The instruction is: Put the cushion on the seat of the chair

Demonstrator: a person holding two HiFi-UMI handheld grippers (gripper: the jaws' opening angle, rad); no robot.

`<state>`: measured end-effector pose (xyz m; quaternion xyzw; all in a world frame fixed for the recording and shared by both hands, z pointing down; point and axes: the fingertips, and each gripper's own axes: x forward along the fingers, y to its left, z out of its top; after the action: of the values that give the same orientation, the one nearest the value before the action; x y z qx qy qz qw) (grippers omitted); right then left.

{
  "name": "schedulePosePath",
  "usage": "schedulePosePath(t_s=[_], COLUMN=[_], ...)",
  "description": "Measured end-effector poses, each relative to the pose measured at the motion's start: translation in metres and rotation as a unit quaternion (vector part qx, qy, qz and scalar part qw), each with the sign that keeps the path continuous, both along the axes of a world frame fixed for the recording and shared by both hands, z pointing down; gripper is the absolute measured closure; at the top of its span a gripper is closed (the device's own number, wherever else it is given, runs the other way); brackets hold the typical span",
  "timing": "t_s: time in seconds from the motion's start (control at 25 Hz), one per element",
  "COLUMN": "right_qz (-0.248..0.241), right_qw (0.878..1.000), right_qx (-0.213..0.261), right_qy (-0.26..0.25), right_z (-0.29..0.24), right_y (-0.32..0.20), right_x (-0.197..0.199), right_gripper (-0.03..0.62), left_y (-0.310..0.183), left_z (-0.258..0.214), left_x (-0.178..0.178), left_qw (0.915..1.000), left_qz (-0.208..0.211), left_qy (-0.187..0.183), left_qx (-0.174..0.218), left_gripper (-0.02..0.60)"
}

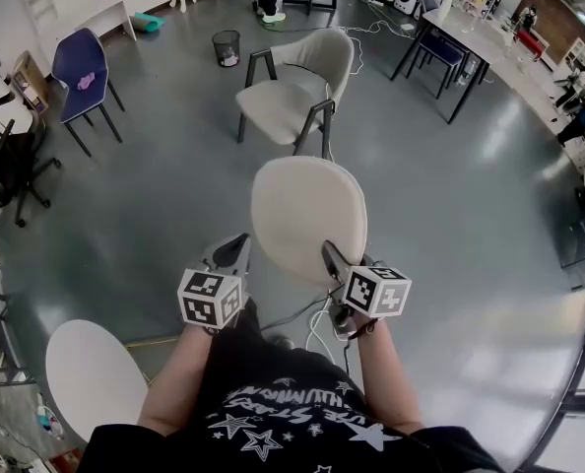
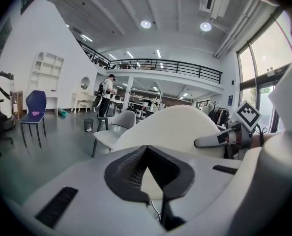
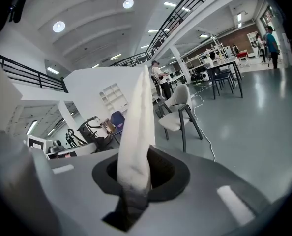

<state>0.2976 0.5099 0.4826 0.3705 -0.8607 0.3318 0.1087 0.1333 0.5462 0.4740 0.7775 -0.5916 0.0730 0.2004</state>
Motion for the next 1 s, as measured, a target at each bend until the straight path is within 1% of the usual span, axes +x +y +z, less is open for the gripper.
schedulePosePath(t_s=[0.2,0.32,0.44,0.64,0.88,1.0], right_qz=[0.022,0.039,0.044,0.041,0.045,0.045], right_qw=[1.0,0.999,0.998,0.997,0.996,0.995], right_qx=[-0.008,-0.023,-0.038,-0.053,-0.064,-0.07], right_qy=[0.012,0.008,0.008,0.025,0.043,0.048], right_z=[0.005,0.009,0.016,0.027,0.026,0.023], right_y=[-0.028,-0.048,-0.072,-0.121,-0.178,-0.203], right_x=[-0.001,-0.01,-0.027,-0.069,-0.123,-0.146], right_gripper=[0.539,0.539,0.539,0.539,0.539,0.539], left_y=[-0.03,-0.052,-0.075,-0.121,-0.173,-0.192], left_z=[0.007,0.007,0.014,0.026,0.022,0.019], left_x=[-0.01,-0.026,-0.046,-0.092,-0.167,-0.198], left_qw=[0.9999,0.9998,0.9996,0.9991,0.9991,0.9992], left_qz=[0.014,0.014,0.015,0.009,-0.003,-0.014], left_qy=[0.005,0.011,0.016,0.026,0.017,0.011], left_qx=[-0.007,-0.008,-0.016,-0.033,-0.039,-0.037], left_gripper=[0.574,0.574,0.574,0.574,0.574,0.574])
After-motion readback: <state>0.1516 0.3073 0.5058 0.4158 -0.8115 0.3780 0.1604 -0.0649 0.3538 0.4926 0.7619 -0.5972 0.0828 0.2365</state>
